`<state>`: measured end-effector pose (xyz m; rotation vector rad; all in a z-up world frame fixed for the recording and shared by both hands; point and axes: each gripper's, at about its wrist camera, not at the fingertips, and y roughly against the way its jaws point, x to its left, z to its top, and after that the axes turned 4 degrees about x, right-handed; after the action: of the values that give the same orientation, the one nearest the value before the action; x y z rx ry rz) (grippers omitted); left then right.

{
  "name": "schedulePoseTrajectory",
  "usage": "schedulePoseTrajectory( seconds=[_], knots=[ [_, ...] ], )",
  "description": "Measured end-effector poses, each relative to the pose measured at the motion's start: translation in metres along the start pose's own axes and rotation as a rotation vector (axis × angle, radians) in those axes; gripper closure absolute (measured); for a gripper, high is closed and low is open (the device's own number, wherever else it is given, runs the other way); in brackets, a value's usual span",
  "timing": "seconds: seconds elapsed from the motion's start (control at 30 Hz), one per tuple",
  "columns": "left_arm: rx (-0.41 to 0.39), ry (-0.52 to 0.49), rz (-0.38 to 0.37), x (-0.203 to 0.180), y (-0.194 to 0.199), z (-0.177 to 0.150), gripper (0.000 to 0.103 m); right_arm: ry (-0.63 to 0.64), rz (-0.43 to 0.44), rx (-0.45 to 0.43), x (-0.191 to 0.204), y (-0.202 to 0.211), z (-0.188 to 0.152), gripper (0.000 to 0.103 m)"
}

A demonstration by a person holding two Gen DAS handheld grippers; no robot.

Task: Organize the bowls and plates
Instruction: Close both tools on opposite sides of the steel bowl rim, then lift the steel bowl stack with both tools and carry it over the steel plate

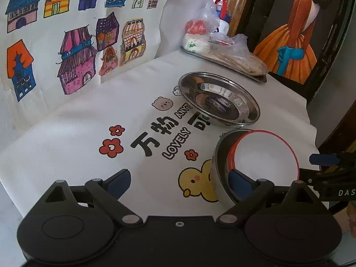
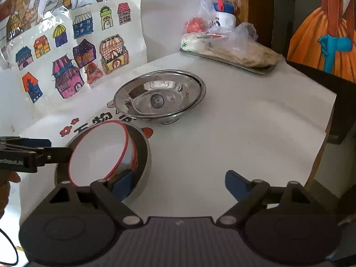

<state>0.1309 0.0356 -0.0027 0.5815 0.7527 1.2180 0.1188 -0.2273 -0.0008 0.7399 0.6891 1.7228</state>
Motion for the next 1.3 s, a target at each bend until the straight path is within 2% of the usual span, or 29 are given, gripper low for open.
schedulePoseTrajectory(
  seconds=[0.1, 0.23, 0.43, 0.6, 0.67, 0.93, 1.1, 1.23, 1.3],
  knots=[
    [0.002, -0.005, -0.009, -0.001, 0.001, 0.001, 0.014, -0.019, 0.016, 0.001, -0.001, 0.001, -0.001, 0.018],
    [0.013, 0.003, -0.040, -0.001, 0.003, 0.002, 0.026, -0.057, 0.060, 0.012, -0.003, 0.003, -0.001, 0.030],
    [0.022, 0.050, -0.096, 0.003, 0.003, 0.002, 0.040, -0.152, 0.112, 0.023, -0.011, 0.001, -0.003, 0.037],
    [0.020, 0.110, -0.144, 0.004, 0.003, -0.001, 0.055, -0.307, 0.151, 0.000, -0.019, 0.000, -0.014, 0.043],
    [0.023, 0.131, -0.153, 0.004, 0.003, -0.001, 0.058, -0.340, 0.159, -0.011, -0.018, 0.000, -0.016, 0.052],
    [0.031, 0.157, -0.181, -0.003, 0.004, 0.000, 0.088, -0.317, 0.114, -0.045, -0.001, 0.006, -0.015, 0.075],
    [0.029, 0.149, -0.151, -0.010, 0.006, 0.001, 0.089, -0.360, 0.095, -0.056, 0.001, 0.005, -0.018, 0.075],
    [0.023, 0.177, -0.149, -0.010, 0.006, -0.001, 0.089, -0.380, 0.068, -0.060, 0.001, 0.005, -0.021, 0.067],
    [0.018, 0.186, -0.146, -0.010, 0.006, -0.002, 0.089, -0.376, 0.055, -0.069, 0.003, 0.006, -0.023, 0.067]
  ],
)
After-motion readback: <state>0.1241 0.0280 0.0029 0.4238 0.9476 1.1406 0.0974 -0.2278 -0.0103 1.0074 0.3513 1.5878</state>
